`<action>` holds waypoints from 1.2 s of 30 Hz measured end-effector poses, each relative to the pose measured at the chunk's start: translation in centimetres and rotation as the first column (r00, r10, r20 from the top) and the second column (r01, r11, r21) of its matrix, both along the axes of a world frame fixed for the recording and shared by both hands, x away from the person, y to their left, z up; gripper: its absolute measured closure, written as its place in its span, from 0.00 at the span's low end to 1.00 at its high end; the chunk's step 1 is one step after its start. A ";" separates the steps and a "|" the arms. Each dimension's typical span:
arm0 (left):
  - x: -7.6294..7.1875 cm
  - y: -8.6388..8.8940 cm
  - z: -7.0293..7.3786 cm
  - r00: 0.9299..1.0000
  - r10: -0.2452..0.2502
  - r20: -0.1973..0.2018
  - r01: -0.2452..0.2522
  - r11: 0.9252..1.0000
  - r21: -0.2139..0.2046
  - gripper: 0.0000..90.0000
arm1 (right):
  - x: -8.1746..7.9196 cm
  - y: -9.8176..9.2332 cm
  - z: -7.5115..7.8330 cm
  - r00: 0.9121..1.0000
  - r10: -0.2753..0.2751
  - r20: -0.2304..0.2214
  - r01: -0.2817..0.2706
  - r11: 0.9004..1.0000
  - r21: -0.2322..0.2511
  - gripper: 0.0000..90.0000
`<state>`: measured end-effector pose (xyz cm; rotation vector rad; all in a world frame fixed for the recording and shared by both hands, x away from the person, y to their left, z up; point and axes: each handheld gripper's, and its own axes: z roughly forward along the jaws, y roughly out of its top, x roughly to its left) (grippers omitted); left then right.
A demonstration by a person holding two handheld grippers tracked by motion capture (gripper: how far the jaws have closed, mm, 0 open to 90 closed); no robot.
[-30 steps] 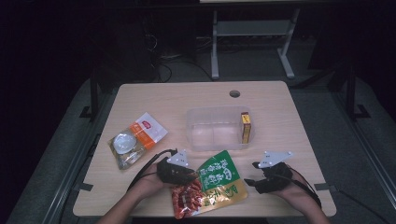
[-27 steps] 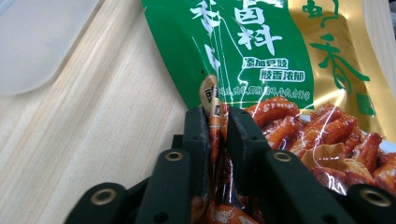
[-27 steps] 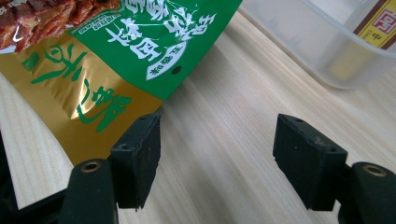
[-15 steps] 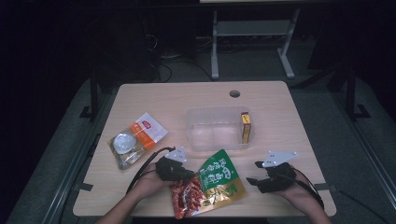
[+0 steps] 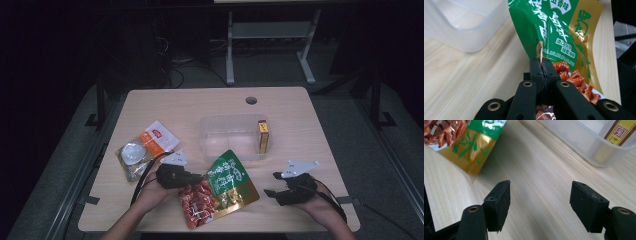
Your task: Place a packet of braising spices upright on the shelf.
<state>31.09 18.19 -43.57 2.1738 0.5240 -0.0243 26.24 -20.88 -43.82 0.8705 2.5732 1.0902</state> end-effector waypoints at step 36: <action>0.1 3.1 3.6 0.976 0.197 0.088 -0.174 0.960 -0.221 1.00 | 3.7 7.2 1.3 0.994 0.113 0.005 -0.109 0.945 0.309 0.45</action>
